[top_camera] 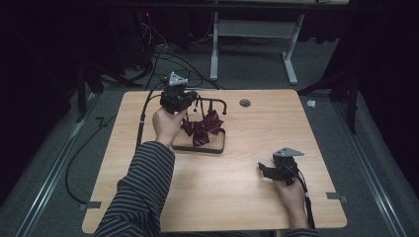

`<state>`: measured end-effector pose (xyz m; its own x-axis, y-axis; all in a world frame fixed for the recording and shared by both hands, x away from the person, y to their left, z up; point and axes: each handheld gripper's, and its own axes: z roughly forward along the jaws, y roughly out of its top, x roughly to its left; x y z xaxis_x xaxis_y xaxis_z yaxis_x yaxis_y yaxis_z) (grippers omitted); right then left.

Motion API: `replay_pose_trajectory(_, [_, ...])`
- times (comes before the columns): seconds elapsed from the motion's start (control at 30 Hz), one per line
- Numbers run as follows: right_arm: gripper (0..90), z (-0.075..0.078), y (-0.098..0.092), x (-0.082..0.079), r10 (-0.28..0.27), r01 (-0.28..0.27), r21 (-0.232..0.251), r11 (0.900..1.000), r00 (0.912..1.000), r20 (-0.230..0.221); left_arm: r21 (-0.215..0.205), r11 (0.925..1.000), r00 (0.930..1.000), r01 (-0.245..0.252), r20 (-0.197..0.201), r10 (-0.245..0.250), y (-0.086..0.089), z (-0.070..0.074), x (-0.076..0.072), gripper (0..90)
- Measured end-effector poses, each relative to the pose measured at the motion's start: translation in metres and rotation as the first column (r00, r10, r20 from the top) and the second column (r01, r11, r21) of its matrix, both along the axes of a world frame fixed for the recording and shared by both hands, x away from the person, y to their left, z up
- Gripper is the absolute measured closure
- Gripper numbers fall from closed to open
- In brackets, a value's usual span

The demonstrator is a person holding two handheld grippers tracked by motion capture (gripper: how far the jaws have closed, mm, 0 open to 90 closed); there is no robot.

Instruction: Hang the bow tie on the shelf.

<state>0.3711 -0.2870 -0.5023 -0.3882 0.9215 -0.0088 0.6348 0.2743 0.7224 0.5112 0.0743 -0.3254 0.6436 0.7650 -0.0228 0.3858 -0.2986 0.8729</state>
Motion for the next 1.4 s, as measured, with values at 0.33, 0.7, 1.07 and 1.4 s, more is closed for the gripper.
replay_pose_trajectory(0.33, [31.8, 0.000, 0.000, 0.000, 0.000, 0.000, -0.002, 1.000, 1.0000, 0.000, 0.000, 1.0000, 1.0000, 0.006, 0.005, -0.006, 0.005, 0.002, -0.004, 86.0])
replay_pose_trajectory(0.7, [31.8, 0.000, 0.000, 0.000, 0.001, -0.001, -0.003, 1.000, 1.0000, 0.001, 0.058, 0.9983, 0.9999, -0.006, 0.010, 0.005, 0.006, -0.001, -0.004, 86.0])
replay_pose_trajectory(1.07, [31.8, 0.000, 0.000, 0.000, 0.001, -0.001, -0.003, 1.000, 1.0000, 0.001, 0.030, 0.9995, 0.9998, -0.011, -0.014, 0.011, 0.009, -0.005, -0.002, 77.2])
replay_pose_trajectory(1.4, [31.8, 0.000, 0.000, 0.000, 0.001, -0.001, -0.004, 1.000, 1.0000, 0.001, 0.026, 0.9997, 0.9998, 0.001, -0.022, 0.000, 0.019, -0.006, -0.011, 73.4])
